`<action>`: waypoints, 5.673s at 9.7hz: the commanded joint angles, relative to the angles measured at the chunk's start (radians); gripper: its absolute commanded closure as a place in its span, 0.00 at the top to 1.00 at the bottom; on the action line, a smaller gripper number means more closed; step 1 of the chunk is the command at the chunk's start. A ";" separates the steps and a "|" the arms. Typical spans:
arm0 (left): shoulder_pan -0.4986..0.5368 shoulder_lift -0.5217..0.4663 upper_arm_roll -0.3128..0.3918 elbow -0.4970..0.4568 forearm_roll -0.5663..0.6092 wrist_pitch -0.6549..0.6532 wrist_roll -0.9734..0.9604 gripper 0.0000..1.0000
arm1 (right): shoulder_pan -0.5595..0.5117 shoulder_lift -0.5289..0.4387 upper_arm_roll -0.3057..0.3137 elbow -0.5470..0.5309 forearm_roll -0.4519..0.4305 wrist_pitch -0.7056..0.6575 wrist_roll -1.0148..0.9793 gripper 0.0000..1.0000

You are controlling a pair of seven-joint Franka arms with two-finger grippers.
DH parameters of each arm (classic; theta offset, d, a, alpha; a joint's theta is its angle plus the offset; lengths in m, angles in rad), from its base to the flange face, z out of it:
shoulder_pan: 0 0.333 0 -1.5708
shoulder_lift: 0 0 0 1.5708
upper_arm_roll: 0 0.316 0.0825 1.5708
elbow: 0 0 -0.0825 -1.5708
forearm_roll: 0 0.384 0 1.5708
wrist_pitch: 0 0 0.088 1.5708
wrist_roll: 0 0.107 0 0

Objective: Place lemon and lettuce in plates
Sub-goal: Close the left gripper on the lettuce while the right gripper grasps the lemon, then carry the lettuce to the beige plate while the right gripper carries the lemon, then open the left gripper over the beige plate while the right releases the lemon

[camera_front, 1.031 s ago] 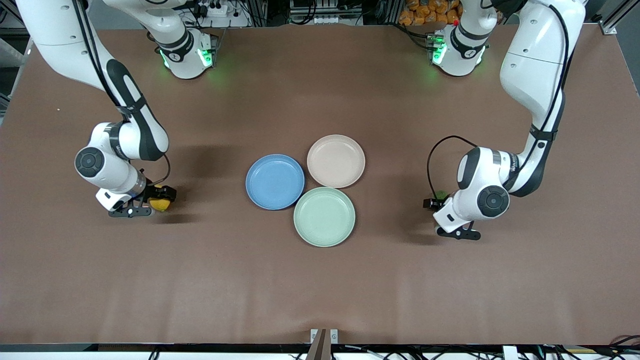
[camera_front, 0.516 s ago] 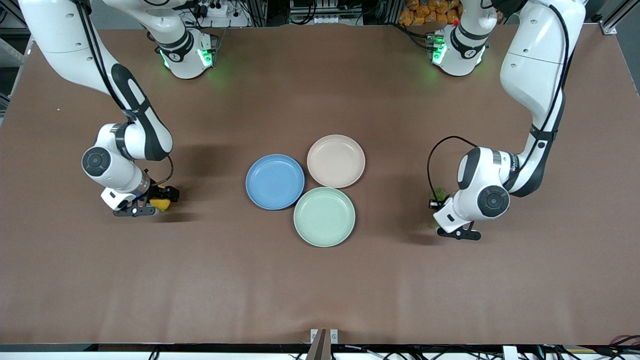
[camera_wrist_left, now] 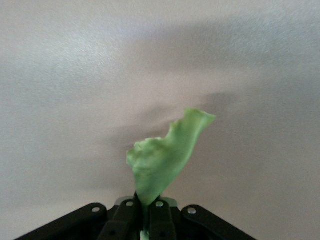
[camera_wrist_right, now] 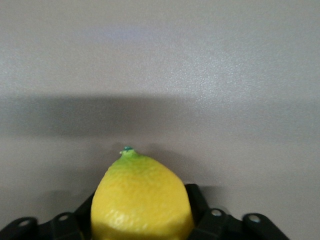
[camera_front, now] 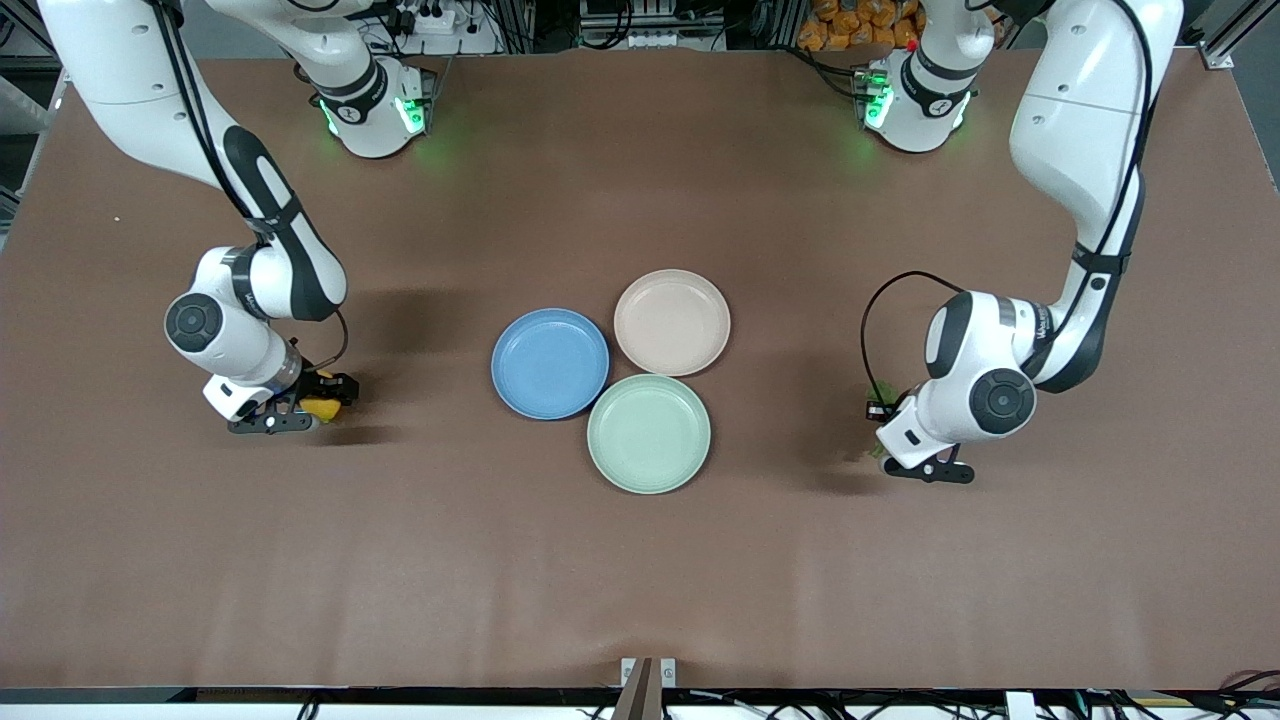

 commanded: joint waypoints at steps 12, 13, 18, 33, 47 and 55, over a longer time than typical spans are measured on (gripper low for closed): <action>-0.015 -0.237 -0.219 -0.154 -0.003 -0.041 -0.379 0.00 | 0.014 -0.012 0.043 0.165 0.002 -0.299 0.017 0.38; -0.026 -0.234 -0.234 -0.154 -0.003 -0.041 -0.414 0.00 | 0.016 -0.013 0.056 0.180 0.040 -0.325 0.025 0.38; -0.188 -0.197 -0.239 -0.137 -0.007 -0.041 -0.595 0.00 | 0.163 -0.012 0.062 0.205 0.083 -0.336 0.253 0.40; -0.359 -0.044 -0.238 -0.054 -0.009 0.069 -0.753 0.00 | 0.530 0.027 0.060 0.315 0.189 -0.363 0.605 0.40; -0.175 -0.073 -0.222 0.001 0.102 0.060 -0.630 1.00 | 0.576 0.143 0.059 0.314 0.157 -0.209 0.588 0.89; 0.009 -0.076 -0.219 -0.004 0.218 0.028 -0.372 1.00 | 0.544 0.131 0.060 0.361 0.172 -0.261 0.591 1.00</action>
